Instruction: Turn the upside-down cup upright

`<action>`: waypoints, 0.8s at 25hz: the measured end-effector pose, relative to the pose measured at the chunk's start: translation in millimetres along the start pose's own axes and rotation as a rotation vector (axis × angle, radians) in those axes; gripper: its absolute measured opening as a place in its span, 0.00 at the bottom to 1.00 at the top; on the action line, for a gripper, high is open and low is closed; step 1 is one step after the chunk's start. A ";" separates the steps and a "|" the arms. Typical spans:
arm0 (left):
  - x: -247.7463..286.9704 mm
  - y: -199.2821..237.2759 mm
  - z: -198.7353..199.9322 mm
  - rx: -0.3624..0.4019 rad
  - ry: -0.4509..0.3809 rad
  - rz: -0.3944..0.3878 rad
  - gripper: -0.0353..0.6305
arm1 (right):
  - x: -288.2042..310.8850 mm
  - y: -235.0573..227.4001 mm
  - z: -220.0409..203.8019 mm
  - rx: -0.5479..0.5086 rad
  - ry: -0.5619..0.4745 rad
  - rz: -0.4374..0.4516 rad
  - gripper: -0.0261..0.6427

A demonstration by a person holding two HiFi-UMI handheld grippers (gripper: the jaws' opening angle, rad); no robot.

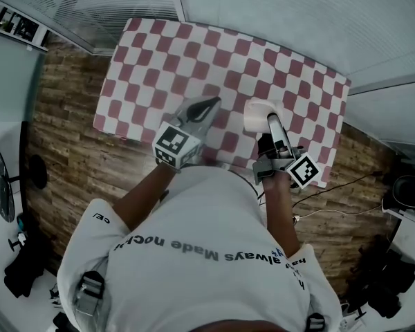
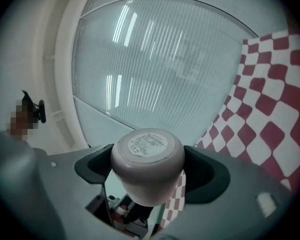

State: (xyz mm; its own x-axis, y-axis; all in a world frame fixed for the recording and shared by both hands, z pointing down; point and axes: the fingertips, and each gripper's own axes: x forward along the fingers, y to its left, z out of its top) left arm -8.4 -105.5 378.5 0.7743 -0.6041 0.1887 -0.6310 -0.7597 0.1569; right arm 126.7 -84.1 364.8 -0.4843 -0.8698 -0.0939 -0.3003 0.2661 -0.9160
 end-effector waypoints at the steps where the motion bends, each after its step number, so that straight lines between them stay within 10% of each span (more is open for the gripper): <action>1: 0.0 0.1 0.4 0.000 -0.002 -0.001 0.06 | -0.7 -3.2 0.2 0.047 -0.012 0.005 0.69; 11: 0.2 -10.4 4.3 0.004 -0.024 -0.084 0.09 | -0.7 -12.7 -0.2 0.230 -0.062 0.040 0.69; 20: -11.1 -77.8 19.3 0.014 -0.089 -0.513 0.31 | 4.3 -12.4 -1.4 0.256 -0.050 0.064 0.69</action>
State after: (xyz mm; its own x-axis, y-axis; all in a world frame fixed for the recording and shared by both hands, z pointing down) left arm 33.0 -44.3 345.5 0.9853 -0.1710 0.0074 -0.1691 -0.9662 0.1944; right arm 127.2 -90.5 376.2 -0.4527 -0.8758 -0.1678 -0.0501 0.2129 -0.9758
